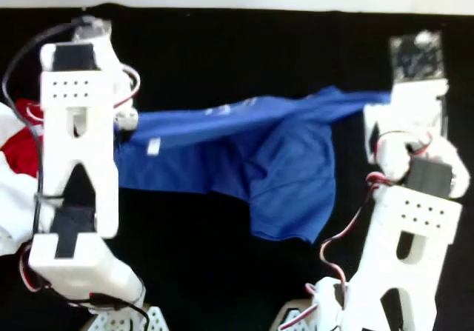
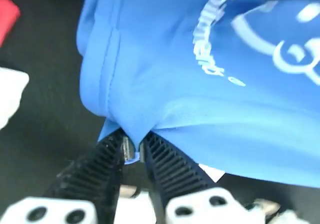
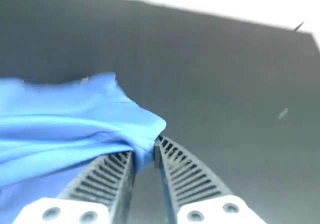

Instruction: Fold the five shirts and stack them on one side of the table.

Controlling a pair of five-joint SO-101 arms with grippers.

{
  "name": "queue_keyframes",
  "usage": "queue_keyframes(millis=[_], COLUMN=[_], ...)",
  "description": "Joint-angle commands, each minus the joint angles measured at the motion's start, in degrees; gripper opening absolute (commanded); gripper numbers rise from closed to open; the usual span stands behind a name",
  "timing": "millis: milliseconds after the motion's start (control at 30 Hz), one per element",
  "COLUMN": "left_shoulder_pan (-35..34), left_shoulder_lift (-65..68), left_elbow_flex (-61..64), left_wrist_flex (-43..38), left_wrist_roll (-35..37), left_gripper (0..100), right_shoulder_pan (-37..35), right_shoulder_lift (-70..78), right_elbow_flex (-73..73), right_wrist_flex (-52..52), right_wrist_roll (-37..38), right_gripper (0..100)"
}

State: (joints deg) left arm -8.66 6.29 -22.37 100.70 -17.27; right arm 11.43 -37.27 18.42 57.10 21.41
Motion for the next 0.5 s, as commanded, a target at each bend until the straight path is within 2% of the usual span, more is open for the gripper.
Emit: queue_keyframes(millis=[0,367,467], left_shoulder_pan=[1.2,1.2,0.8], left_shoulder_lift=[-9.3,-34.9,-39.8], left_elbow_flex=[-3.7,-3.8,-3.8], left_wrist_flex=[1.1,0.8,-1.7], left_wrist_roll=[0.7,0.6,0.5], left_gripper=[1,1,1], right_shoulder_pan=[0.8,5.0,6.6], right_shoulder_lift=[-0.9,-1.5,-1.5], right_elbow_flex=[-9.6,-22.9,-27.2], right_wrist_flex=[-0.9,-0.9,-0.9], right_wrist_roll=[0.4,0.1,0.1], right_gripper=[0.5,0.5,0.5])
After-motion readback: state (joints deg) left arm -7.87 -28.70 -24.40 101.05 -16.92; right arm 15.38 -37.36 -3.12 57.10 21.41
